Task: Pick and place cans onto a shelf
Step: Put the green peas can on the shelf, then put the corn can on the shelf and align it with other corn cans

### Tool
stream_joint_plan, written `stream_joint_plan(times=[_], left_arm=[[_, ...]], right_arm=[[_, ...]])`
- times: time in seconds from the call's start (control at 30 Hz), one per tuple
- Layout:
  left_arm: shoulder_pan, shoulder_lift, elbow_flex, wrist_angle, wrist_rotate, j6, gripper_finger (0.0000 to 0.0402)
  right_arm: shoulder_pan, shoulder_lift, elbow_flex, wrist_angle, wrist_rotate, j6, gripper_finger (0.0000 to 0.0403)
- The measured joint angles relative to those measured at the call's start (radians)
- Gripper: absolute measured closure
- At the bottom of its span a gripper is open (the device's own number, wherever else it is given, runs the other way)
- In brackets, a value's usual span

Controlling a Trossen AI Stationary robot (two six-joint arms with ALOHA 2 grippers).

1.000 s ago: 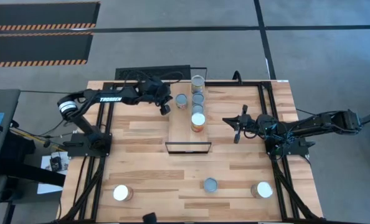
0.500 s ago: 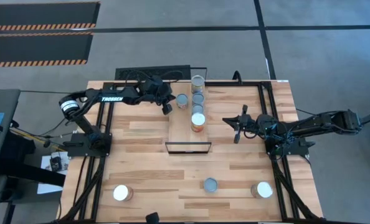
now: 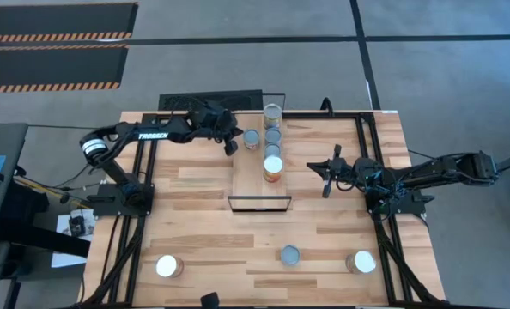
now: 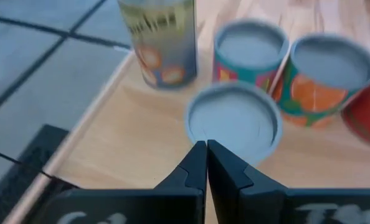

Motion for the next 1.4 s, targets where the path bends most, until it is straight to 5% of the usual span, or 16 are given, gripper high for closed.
stream_joint_plan(times=[0.27,0.47,0.9,1.4], left_arm=[[-0.032,-0.173,0.006,-0.173,0.016,0.007,0.0401],[-0.233,-0.312,0.006,-0.394,-0.092,-0.027,0.0401],[-0.785,-0.335,0.149,-0.865,-0.469,-0.63,0.0401],[-1.119,-0.302,0.195,-0.864,-0.395,-0.768,0.0401]], right_arm=[[0.0,0.0,0.0,0.005,0.0,0.0,0.0395],[0.0,0.0,0.0,0.056,-0.002,0.0,0.0395],[0.102,0.028,-0.019,0.121,-0.005,0.032,0.0399],[0.502,0.127,-0.021,0.144,0.238,0.081,0.0399]])
